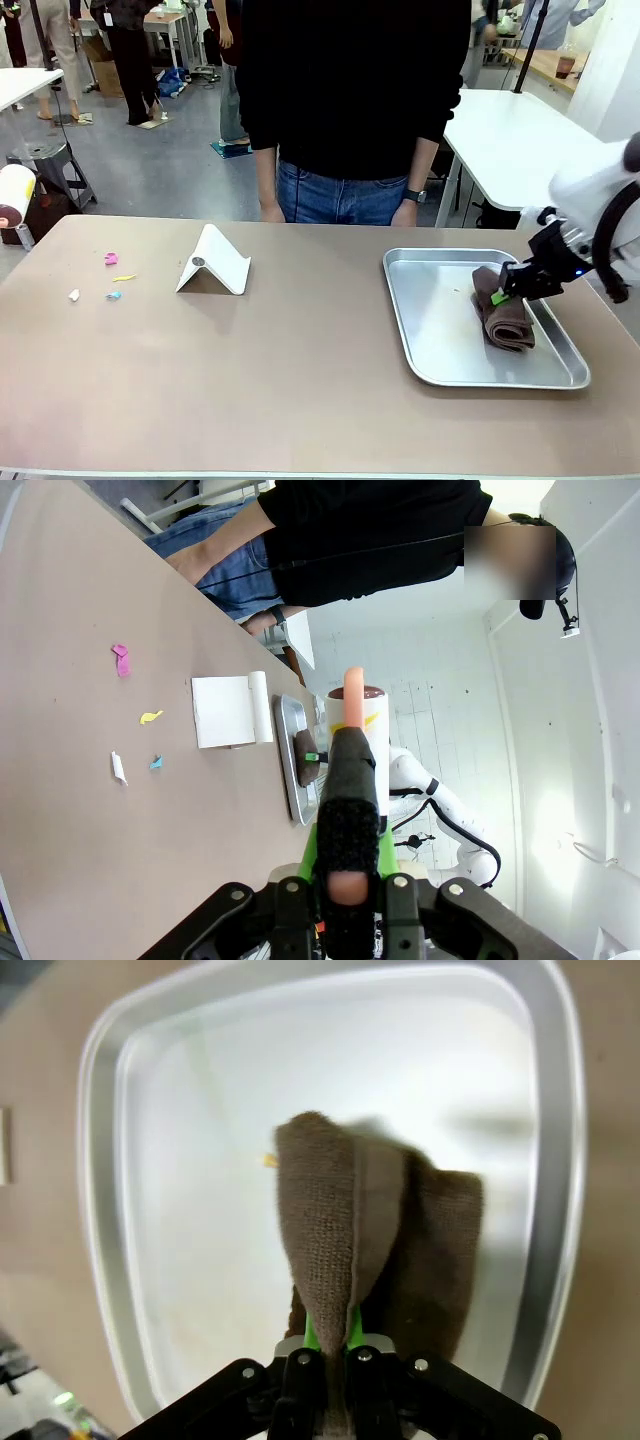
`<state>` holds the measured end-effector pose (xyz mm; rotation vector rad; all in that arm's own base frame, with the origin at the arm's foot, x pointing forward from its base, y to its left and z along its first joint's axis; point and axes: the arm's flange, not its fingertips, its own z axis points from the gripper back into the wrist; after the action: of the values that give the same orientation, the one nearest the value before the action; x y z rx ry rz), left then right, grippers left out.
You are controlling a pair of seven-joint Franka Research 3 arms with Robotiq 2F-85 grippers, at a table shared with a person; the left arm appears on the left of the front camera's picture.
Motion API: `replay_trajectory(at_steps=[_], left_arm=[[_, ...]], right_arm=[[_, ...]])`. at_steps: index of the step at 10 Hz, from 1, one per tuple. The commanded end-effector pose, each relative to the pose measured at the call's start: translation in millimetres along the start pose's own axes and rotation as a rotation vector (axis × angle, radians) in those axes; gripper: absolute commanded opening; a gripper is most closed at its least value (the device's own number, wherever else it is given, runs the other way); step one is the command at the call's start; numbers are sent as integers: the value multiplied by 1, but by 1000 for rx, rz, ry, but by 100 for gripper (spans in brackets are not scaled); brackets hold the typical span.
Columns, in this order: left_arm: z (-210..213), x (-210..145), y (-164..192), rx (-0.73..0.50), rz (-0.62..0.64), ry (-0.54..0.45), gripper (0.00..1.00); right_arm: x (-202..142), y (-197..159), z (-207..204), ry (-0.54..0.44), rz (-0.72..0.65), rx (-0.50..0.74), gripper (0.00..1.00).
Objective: Clean the surface of the table.
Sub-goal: If a person points to the right, clean the right side of the table with your right hand, and if they point to the left, clean the left side with your left hand.
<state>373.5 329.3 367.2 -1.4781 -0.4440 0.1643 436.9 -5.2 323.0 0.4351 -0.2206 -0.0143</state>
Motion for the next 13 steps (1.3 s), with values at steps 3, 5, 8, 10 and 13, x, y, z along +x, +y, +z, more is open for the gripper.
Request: replay_trajectory(at_steps=[3, 5, 8, 10, 13], left_arm=[[0, -1, -4, -1, -5, 1, 0], [0, -1, -4, -1, -5, 1, 0], [0, -1, -4, -1, -5, 1, 0], [0, -1, -4, -1, -5, 1, 0], [0, -1, -4, -1, -5, 1, 0]], right_arm=[[-8, -24, 58, -143, 31, 400, 7], [-14, -30, 70, -167, 81, 629, 7], [-27, -49, 95, -152, 176, 1063, 7], [-43, -75, 111, -172, 193, 1226, 7], [-69, -125, 120, -183, 98, 1169, 7]])
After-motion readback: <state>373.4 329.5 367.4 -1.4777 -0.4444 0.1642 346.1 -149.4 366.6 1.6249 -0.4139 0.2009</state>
